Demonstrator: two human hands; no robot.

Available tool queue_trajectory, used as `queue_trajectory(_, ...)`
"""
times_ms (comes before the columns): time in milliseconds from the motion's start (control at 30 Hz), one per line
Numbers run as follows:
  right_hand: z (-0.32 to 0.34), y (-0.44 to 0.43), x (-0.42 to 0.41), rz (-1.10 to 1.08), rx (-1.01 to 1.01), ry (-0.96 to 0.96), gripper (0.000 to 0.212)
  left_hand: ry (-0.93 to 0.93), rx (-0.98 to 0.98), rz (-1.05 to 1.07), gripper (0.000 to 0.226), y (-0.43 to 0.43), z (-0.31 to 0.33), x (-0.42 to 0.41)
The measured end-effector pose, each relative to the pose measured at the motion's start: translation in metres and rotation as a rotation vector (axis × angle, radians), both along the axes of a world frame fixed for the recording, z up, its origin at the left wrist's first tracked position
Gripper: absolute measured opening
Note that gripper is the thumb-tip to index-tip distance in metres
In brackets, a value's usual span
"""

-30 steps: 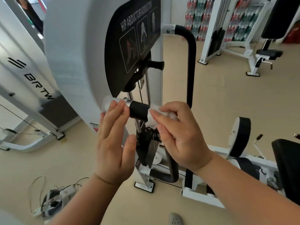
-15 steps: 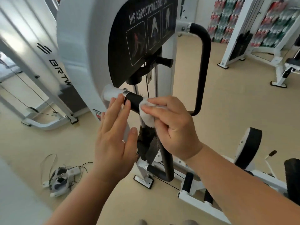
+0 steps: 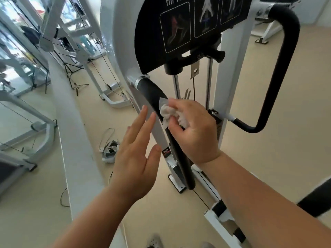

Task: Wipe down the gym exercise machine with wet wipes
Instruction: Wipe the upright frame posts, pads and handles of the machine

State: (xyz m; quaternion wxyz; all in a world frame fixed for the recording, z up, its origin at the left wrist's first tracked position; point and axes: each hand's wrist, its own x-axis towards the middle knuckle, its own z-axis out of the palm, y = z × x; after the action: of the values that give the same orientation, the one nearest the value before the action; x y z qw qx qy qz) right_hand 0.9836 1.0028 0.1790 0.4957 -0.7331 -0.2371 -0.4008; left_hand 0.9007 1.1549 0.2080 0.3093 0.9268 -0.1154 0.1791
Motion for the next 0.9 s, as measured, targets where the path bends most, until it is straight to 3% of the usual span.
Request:
queue_trajectory(267,-0.015,-0.004,0.007,-0.04,-0.017,0.008,0.018,0.02,0.168,0.059,0.075,-0.007,0.01,0.019)
queue_trajectory(533,-0.019,0.007,0.002,0.023,0.076,0.088,0.02,0.003,0.084,0.051,0.081,-0.002,0.007,0.029)
queue_trajectory(700,-0.002,0.006,0.016,0.097,0.03,0.106,0.007,0.041,0.08,0.034,0.081,0.006,0.013,0.03)
queue_trajectory(900,-0.03,0.003,-0.008,0.136,0.031,0.135,0.007,0.057,0.025,0.041,0.083,-0.001,0.008,0.027)
